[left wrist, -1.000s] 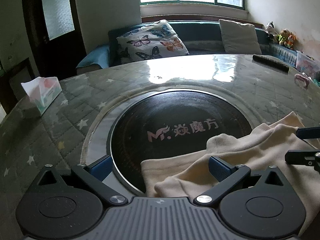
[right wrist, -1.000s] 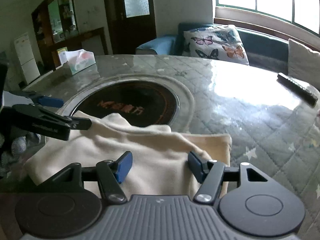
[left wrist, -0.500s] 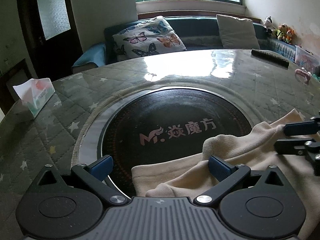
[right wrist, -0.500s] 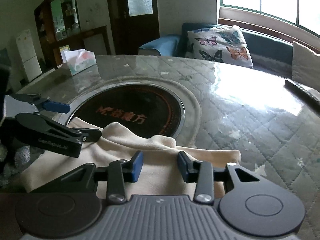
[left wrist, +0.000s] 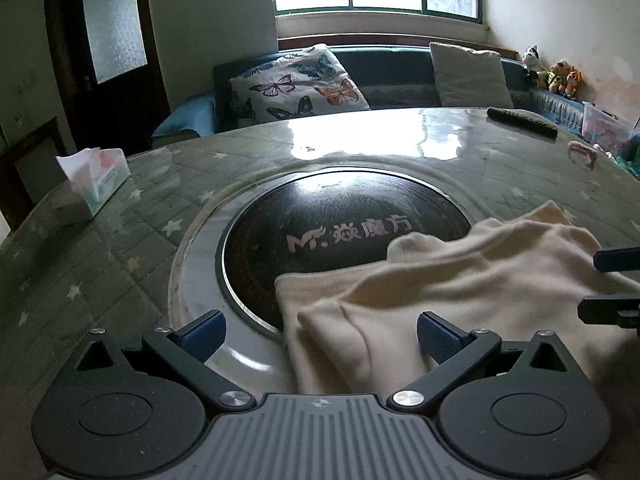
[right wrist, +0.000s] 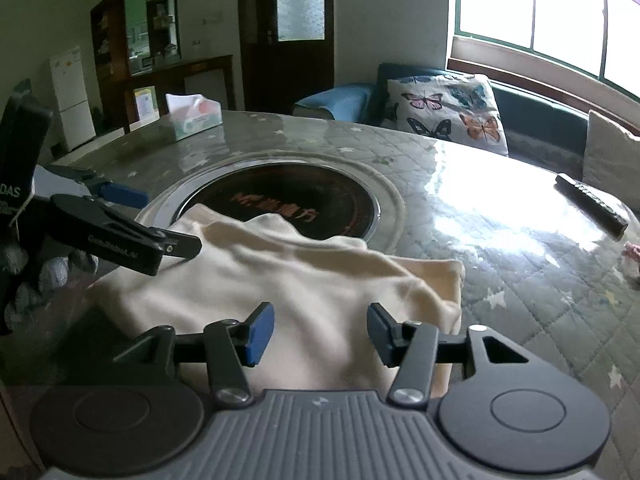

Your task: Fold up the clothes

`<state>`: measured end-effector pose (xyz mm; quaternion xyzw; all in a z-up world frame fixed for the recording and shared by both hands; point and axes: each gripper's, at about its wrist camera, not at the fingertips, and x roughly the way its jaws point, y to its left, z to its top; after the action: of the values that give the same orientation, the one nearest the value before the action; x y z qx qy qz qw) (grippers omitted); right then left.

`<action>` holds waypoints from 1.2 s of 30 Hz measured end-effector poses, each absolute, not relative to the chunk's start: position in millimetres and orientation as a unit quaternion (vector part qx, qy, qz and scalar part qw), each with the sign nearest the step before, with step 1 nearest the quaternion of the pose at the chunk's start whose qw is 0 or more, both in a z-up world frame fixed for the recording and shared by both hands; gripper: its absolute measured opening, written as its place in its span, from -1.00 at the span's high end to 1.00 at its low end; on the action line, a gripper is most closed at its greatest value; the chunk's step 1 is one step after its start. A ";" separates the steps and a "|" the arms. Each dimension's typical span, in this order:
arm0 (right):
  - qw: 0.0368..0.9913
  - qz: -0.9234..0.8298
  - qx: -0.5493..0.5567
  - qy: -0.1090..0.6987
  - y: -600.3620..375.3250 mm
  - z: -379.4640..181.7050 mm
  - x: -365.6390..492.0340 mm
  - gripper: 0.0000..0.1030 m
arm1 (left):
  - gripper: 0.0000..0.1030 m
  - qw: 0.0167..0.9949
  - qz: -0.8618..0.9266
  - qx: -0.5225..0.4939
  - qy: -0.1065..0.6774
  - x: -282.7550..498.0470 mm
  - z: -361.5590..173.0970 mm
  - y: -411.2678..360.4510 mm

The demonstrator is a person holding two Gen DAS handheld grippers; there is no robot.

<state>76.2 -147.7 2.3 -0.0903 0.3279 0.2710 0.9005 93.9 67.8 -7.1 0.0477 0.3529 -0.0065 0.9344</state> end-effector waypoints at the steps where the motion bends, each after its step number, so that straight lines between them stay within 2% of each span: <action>1: 0.902 0.271 -0.096 0.323 -147.0 3.3 70.1 -0.04 | -1.00 0.935 -0.006 0.048 0.351 88.8 -7.1 67.2; 9: 0.899 0.271 -0.092 0.331 -146.1 -7.8 56.3 -0.10 | -1.00 0.939 0.000 0.049 0.340 56.6 -17.7 67.1; 22: 0.902 0.260 -0.088 0.334 -146.7 -14.1 53.5 -0.20 | -1.00 0.938 0.016 0.025 0.345 54.1 -19.7 69.5; 28: 0.902 0.261 -0.092 0.331 -144.5 -12.2 50.5 -0.33 | -1.00 0.938 0.022 0.021 0.346 51.8 -19.0 68.4; 36: 0.902 0.264 -0.102 0.327 -142.6 -10.6 46.8 -0.36 | -1.00 0.938 0.024 0.008 0.345 47.6 -13.4 70.7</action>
<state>46.8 -142.6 -10.6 -0.1021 0.3268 0.2638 0.9018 47.6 70.7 -13.4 0.0083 0.3452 0.0242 0.9382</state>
